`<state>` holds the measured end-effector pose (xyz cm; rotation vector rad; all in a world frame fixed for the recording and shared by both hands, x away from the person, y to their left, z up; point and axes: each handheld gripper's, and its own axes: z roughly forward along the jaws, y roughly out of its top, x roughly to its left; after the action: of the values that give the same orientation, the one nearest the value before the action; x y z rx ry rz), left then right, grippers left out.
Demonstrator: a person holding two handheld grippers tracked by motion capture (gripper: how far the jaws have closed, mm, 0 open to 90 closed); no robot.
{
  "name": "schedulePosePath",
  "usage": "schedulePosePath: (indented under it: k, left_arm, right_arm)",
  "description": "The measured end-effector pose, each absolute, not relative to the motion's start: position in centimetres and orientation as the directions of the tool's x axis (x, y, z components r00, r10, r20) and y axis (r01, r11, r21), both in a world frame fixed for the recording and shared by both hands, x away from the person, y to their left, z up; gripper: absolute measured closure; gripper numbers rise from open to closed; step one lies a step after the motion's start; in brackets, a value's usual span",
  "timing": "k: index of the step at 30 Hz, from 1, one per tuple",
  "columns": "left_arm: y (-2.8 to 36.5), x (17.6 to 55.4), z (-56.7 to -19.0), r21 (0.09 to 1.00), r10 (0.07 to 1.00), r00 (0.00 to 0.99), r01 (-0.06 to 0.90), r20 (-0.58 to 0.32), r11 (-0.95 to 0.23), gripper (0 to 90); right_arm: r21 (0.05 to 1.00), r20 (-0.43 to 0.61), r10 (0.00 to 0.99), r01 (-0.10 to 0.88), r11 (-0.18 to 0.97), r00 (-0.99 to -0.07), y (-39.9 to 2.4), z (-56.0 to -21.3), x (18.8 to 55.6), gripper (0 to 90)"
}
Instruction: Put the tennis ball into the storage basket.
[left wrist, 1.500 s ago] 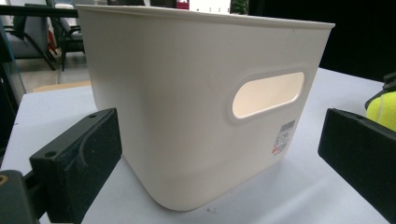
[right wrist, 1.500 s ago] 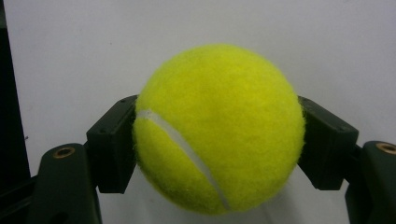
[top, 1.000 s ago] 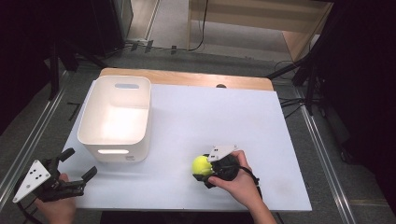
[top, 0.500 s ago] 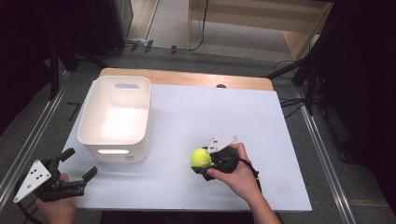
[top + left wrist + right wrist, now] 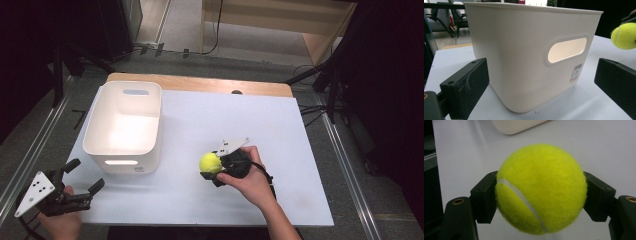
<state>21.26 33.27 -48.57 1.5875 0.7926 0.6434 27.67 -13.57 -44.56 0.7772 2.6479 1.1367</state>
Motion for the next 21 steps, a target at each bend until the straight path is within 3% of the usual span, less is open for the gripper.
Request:
schedulePosePath:
  k: [21]
  left_arm:
    - [33.3,21.2,-48.6,0.988,0.785,0.618,0.138,-0.027,-0.075,0.0]
  right_arm:
    - [0.712,0.054,0.483,0.373,0.595,-0.874,-11.6,-42.7,29.2,23.7]
